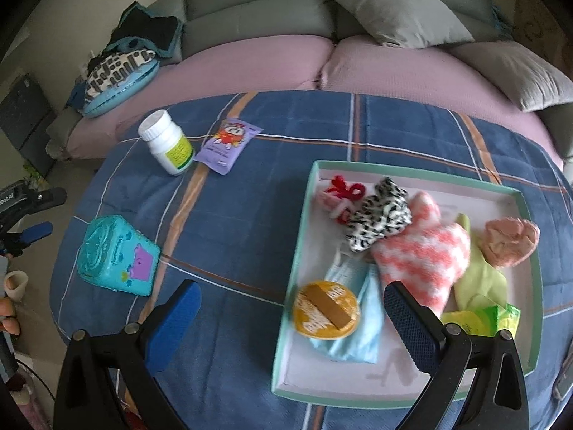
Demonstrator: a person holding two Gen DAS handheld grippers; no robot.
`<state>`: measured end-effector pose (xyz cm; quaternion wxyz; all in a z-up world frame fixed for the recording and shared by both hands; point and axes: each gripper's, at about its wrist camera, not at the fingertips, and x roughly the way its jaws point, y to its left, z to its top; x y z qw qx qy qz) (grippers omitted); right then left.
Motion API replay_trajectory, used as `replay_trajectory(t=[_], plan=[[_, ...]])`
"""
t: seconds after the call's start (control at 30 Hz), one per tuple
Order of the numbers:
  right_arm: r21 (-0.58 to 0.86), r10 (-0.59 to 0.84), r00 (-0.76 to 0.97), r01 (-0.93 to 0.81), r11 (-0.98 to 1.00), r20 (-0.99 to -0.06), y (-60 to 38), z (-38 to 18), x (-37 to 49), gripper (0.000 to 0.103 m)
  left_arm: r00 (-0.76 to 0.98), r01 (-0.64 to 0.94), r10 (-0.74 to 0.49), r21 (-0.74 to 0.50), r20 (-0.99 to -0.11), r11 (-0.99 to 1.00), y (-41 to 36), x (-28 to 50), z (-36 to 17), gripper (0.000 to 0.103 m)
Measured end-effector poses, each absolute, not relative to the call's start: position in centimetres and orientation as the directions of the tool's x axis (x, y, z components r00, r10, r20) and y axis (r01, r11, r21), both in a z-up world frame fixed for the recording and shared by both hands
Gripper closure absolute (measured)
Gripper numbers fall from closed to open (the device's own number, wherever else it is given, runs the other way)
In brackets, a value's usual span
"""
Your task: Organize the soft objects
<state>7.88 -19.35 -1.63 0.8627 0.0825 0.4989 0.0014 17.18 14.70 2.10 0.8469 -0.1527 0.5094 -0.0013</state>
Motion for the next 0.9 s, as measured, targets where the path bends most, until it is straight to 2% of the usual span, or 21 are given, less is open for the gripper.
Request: replay_trajectory(t=[0.53,0.9], plan=[[0.128,0.098,0.484,0.029,0.991,-0.869,-16.1,-3.0,10.4,0.000,0.454,-0.174,-0.225,-0.333,-0.862,0.927,18.5,18.0,-2.5,0.014],[0.087,0.042,0.471,0.075,0.993,-0.881,-16.7,-2.2,8.1,0.000,0.497,-0.074,-0.256,-0.334,-0.829,0.940,15.3,15.2,0.6,0.014]])
